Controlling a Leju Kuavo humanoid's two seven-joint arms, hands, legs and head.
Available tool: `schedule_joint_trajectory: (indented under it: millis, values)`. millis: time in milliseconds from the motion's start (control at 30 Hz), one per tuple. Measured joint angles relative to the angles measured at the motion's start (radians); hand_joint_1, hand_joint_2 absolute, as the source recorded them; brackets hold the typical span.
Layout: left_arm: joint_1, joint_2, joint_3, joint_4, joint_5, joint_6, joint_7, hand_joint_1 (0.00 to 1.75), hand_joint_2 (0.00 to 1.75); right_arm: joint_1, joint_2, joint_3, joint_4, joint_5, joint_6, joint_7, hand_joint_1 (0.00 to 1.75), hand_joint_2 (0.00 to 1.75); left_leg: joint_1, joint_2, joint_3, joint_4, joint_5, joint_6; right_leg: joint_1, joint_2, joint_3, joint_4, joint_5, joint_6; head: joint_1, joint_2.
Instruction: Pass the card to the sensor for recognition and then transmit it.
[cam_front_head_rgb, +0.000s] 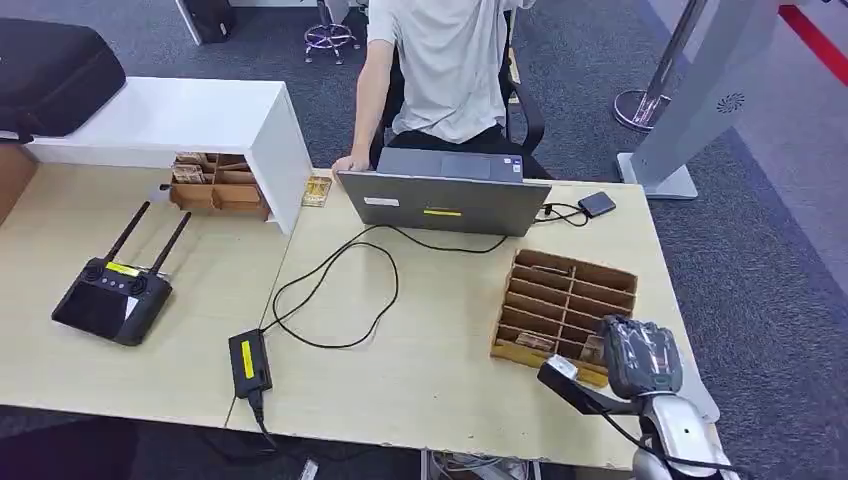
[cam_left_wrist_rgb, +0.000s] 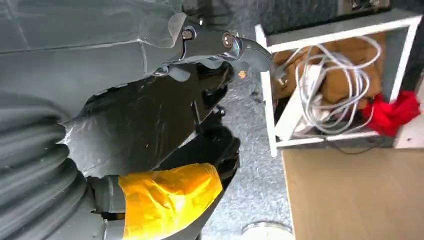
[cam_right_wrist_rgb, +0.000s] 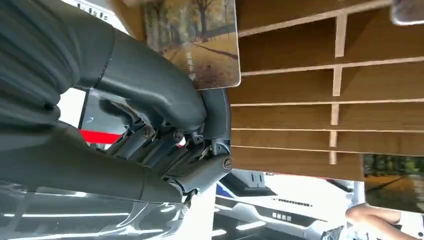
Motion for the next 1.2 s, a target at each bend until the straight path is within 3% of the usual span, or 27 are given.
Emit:
schedule_joint_trajectory:
  millis: [300, 333, 367, 400, 500, 533, 633, 1200]
  values:
    - [-0.002, 0.008, 0.0, 0.0, -0.003, 0.016, -0.003, 0.0, 1.75, 0.014, 0.0, -0.012, -0.013, -0.001, 0.001, 0.0, 1.75, 1.75, 0.0, 0.0, 0.0, 0.0, 0.0, 0.0, 0.0, 0.0, 0.0, 0.0, 0.0, 0.0, 0.0, 0.0]
    - [-0.002, 0.009, 0.0, 0.0, -0.003, 0.016, -0.003, 0.0, 1.75, 0.015, 0.0, -0.013, -0.014, -0.001, 0.001, 0.0, 1.52, 1.75, 0.0, 0.0, 0.0, 0.0, 0.0, 0.0, 0.0, 0.0, 0.0, 0.0, 0.0, 0.0, 0.0, 0.0]
    - [-0.002, 0.009, 0.0, 0.0, -0.003, 0.016, -0.003, 0.0, 1.75, 0.015, 0.0, -0.013, -0.014, -0.001, 0.002, 0.0, 1.52, 1.75, 0.0, 0.0, 0.0, 0.0, 0.0, 0.0, 0.0, 0.0, 0.0, 0.0, 0.0, 0.0, 0.0, 0.0]
    - [-0.002, 0.009, 0.0, 0.0, -0.003, 0.016, -0.003, 0.0, 1.75, 0.016, 0.0, -0.014, -0.015, -0.001, 0.002, 0.0, 1.41, 1.75, 0.0, 0.0, 0.0, 0.0, 0.0, 0.0, 0.0, 0.0, 0.0, 0.0, 0.0, 0.0, 0.0, 0.0]
    - [-0.002, 0.009, 0.0, 0.0, -0.003, 0.016, -0.003, 0.0, 1.75, 0.017, 0.0, -0.015, -0.015, -0.001, 0.002, 0.0, 1.68, 1.75, 0.0, 0.0, 0.0, 0.0, 0.0, 0.0, 0.0, 0.0, 0.0, 0.0, 0.0, 0.0, 0.0, 0.0]
    - [-0.002, 0.009, 0.0, 0.0, -0.003, 0.016, -0.003, 0.0, 1.75, 0.017, 0.0, -0.015, -0.015, -0.001, 0.002, 0.0, 1.62, 1.75, 0.0, 0.0, 0.0, 0.0, 0.0, 0.0, 0.0, 0.0, 0.0, 0.0, 0.0, 0.0, 0.0, 0.0]
    - [-0.002, 0.009, 0.0, 0.0, -0.003, 0.016, -0.003, 0.0, 1.75, 0.018, 0.0, -0.015, -0.016, -0.001, 0.002, 0.0, 1.73, 1.75, 0.0, 0.0, 0.0, 0.0, 0.0, 0.0, 0.0, 0.0, 0.0, 0.0, 0.0, 0.0, 0.0, 0.0]
    - [-0.002, 0.015, 0.0, 0.0, 0.005, 0.052, -0.005, 0.0, 1.75, 0.038, 0.0, -0.021, -0.039, 0.001, 0.002, 0.005, 1.71, 1.75, 0.0, 0.0, 0.0, 0.0, 0.0, 0.0, 0.0, 0.0, 0.0, 0.0, 0.0, 0.0, 0.0, 0.0]
